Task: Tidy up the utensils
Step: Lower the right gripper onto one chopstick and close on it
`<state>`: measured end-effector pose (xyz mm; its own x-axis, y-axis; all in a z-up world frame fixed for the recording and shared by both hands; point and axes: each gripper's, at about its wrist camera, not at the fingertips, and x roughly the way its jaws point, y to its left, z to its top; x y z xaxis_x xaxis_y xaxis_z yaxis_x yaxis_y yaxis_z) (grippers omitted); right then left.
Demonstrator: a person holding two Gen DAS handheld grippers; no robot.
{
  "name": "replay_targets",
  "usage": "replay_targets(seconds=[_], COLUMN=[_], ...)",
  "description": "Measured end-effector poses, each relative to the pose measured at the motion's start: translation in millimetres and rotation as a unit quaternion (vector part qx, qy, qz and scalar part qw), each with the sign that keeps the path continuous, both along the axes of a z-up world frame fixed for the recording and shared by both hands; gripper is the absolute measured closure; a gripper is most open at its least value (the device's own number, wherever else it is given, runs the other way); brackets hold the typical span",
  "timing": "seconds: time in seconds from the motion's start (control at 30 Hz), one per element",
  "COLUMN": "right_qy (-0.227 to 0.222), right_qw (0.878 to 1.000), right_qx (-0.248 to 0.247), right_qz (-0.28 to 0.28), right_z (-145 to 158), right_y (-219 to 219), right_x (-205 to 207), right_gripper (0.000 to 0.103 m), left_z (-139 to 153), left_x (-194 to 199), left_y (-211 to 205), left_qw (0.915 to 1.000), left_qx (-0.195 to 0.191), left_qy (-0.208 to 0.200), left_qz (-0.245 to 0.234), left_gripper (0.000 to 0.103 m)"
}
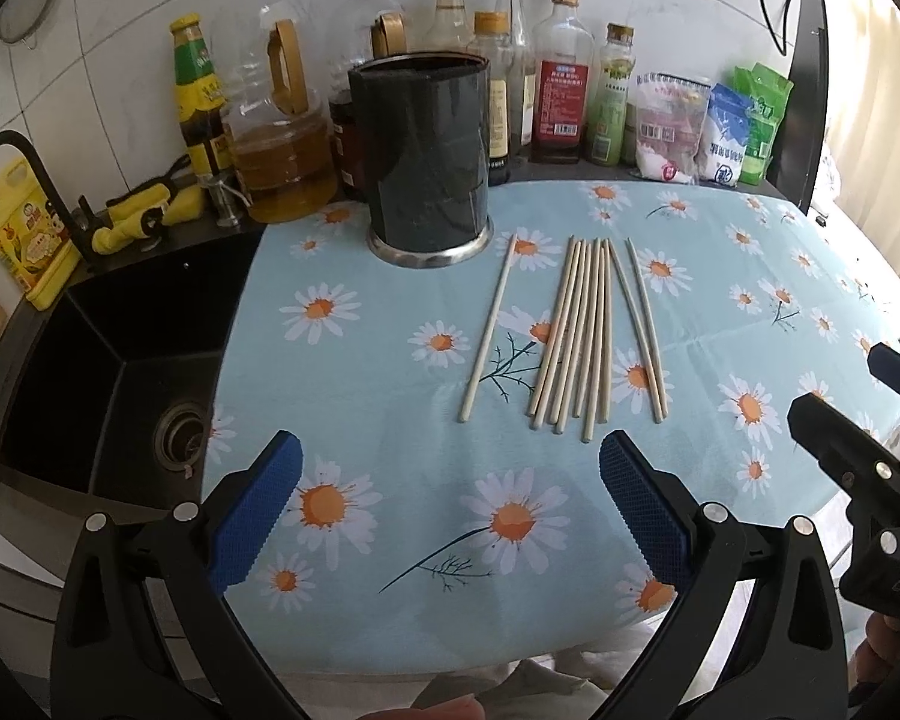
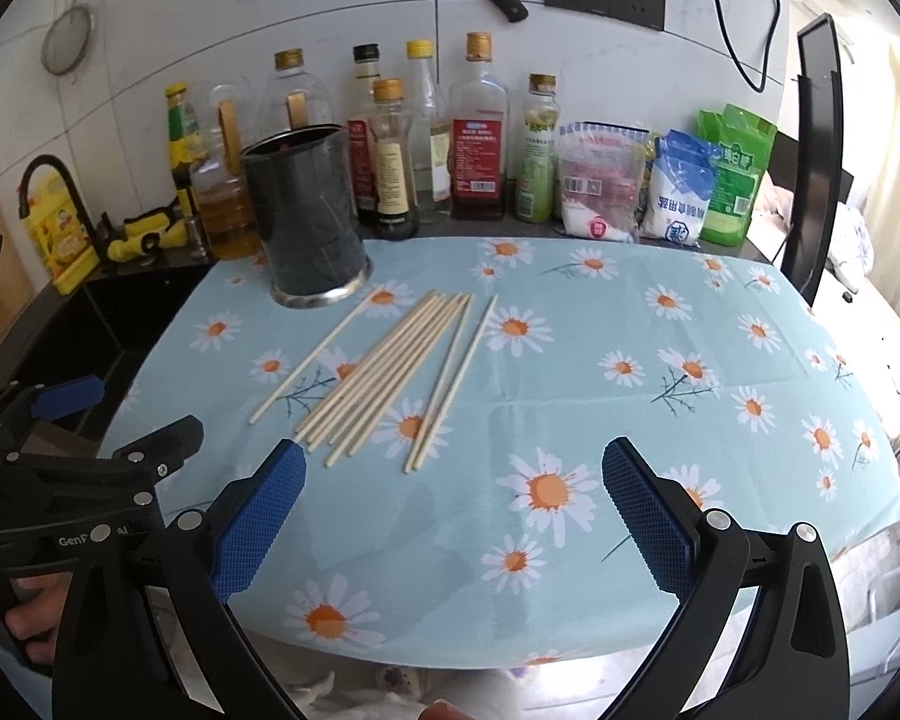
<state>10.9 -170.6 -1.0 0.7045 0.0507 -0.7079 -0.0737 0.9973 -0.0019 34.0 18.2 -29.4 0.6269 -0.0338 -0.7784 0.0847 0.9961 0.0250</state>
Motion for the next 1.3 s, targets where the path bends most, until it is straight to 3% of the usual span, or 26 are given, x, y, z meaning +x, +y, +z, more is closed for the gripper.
replay_targets(seconds=[0.5,0.9,1.13,1.3], right_qy=[0.065,0.135,0.156,0.169], right_qw=[0.998,0.99,0.987,0.986], right_qx=[0.014,0.01,-0.002,-0.003], right_qz=[0.008,0.031,0.027,-0.009], right_z=[-19.1,-68.9,-92.3,-101.9], right_y=[-34.8,-51.2,-45.0,-40.9], right_x=[87.4,163.8,190.6,198.4], right_gripper=[0.008,0.008,0.008,0.008], left_z=[-13.0,-47.9,-66.6,-79.5], left_x=[74.8,142.0,167.9,181.6], left_y=[-14.1,-18.5,-16.7,-11.6], left_qw=[0.9971,0.9919,0.9899,0.9879], left_qx=[-0.02,-0.009,0.01,0.01], left_qy=[0.061,0.097,0.124,0.149], left_qz=[0.041,0.081,0.067,0.041], left_gripper=[0.006,0.006,0.006,0.005])
